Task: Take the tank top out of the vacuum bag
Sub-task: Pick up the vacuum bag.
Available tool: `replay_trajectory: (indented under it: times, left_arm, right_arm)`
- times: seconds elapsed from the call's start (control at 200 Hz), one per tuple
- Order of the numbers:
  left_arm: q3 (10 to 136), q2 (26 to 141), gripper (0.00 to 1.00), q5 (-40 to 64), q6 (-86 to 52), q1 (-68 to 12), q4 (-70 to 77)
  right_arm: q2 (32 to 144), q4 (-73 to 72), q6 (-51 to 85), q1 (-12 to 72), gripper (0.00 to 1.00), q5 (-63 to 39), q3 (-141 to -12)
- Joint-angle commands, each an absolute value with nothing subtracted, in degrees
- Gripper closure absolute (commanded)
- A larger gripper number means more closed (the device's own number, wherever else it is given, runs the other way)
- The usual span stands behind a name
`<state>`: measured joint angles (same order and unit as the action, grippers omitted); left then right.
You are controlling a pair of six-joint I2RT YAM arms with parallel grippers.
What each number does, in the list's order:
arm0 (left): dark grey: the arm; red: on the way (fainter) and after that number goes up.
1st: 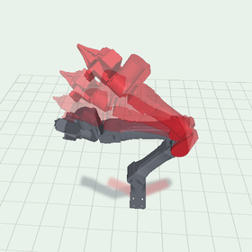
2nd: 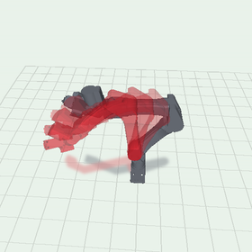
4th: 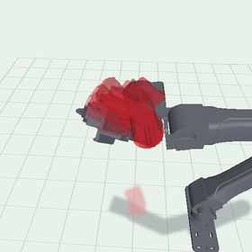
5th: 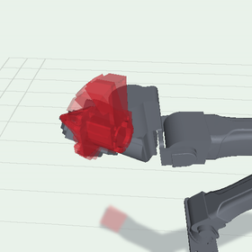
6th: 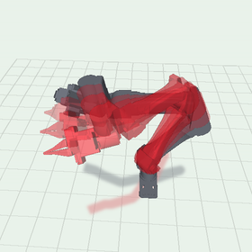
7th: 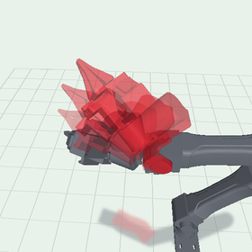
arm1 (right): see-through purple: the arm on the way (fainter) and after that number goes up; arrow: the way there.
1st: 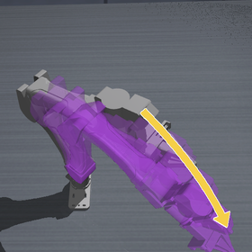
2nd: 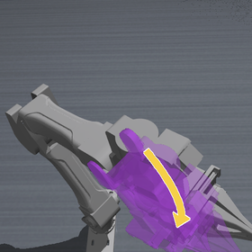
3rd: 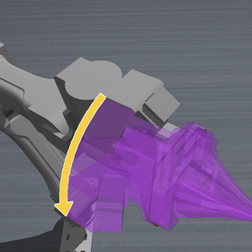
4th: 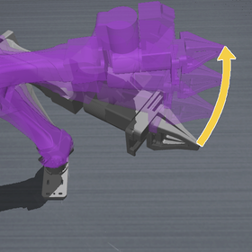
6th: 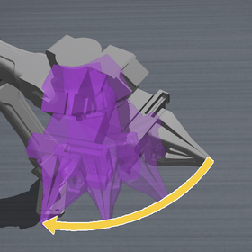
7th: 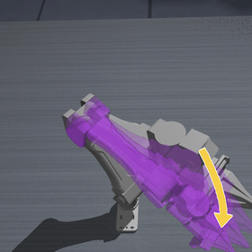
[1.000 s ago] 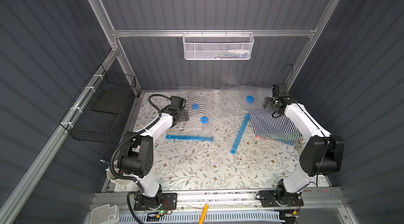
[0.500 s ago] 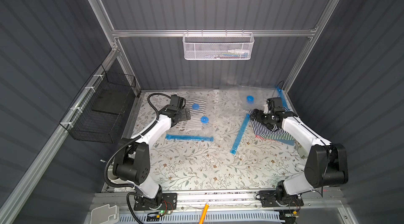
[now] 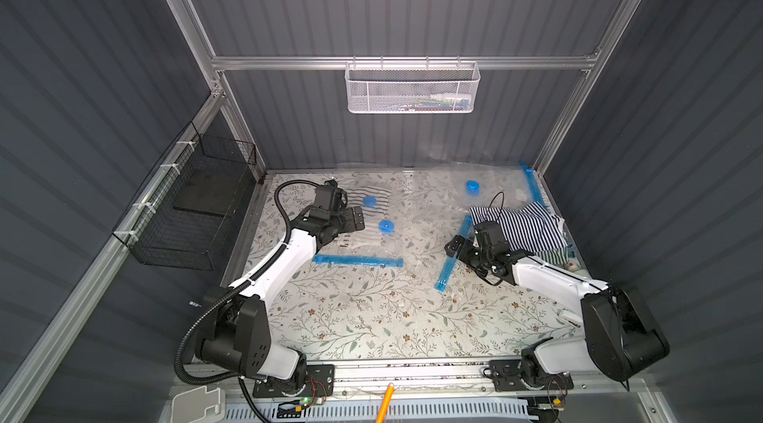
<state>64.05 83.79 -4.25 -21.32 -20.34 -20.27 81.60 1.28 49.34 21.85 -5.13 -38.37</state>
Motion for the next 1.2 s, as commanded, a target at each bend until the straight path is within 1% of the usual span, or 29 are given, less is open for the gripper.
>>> replay_trajectory:
  times: [0.0,0.13,0.265,0.41,0.44,0.475,0.49,0.495,0.5,0.55,0.57,0.63,0.7,0.74,0.936,1.066,1.191]
  left_arm:
    - [63.6,83.1,0.0,-2.3,-21.7,-20.7,-20.2]
    - [63.1,82.6,0.0,-1.9,-21.9,-20.7,-19.7]
    - [63.2,82.6,0.0,-1.7,-21.6,-20.7,-20.0]
    - [63.2,82.7,0.0,-1.6,-21.5,-20.6,-20.0]
    - [63.3,82.8,0.0,-1.6,-21.4,-20.7,-20.1]
    - [63.3,82.8,0.0,-1.7,-21.4,-20.7,-20.1]
    - [63.4,82.9,0.0,-1.6,-21.4,-20.7,-20.0]
    - [63.4,83.0,0.0,-1.7,-21.4,-20.7,-20.0]
    - [63.4,83.0,0.0,-1.7,-21.4,-20.7,-20.0]
    - [63.6,83.2,0.0,-1.6,-21.4,-20.7,-20.0]
    - [63.6,83.4,0.0,-1.6,-21.4,-20.7,-20.1]
    - [63.6,83.7,0.0,-1.4,-21.4,-20.7,-20.0]
    - [63.6,83.8,0.0,-1.1,-21.4,-20.7,-20.0]
    - [63.5,83.8,0.0,-1.1,-21.4,-20.7,-19.9]
    - [63.6,83.4,0.0,-1.5,-21.2,-20.7,-20.0]
    - [64.5,83.5,0.0,-1.8,-21.2,-20.7,-20.6]
    - [65.3,84.2,0.0,-1.8,-21.4,-20.7,-21.2]
  right_arm:
    - [84.6,-8.7,55.5,22.0,0.01,-6.3,-37.3]
    - [89.6,-16.7,58.2,21.9,0.02,-9.2,-36.2]
    - [94.8,-21.6,60.6,21.5,0.06,-11.0,-36.2]
    - [98.0,-19.8,59.4,21.6,0.11,-10.7,-38.7]
    - [98.2,-20.1,59.4,21.6,0.14,-10.3,-38.7]
    - [98.3,-20.2,59.3,21.6,0.2,-10.1,-38.7]
    - [98.4,-20.1,59.3,21.6,0.25,-10.0,-38.7]
    - [98.4,-20.1,59.3,21.6,0.25,-10.0,-38.7]
    - [98.4,-20.0,59.3,21.6,0.28,-9.9,-38.8]
    - [98.8,-19.1,59.0,21.6,0.45,-9.8,-39.2]
    - [98.9,-18.7,58.8,21.6,0.51,-9.6,-39.5]
    - [99.4,-17.6,58.2,21.7,0.64,-9.0,-39.9]
    - [99.7,-15.1,56.9,21.7,0.88,-8.0,-40.9]
    - [99.8,-13.5,56.0,21.7,1.0,-7.4,-41.6]
    - [98.7,-9.5,52.8,22.4,1.0,-7.0,-44.1]
    - [96.3,-5.3,49.9,24.7,1.0,-4.2,-47.5]
    - [94.5,-2.4,47.4,25.5,1.0,-5.4,-51.4]
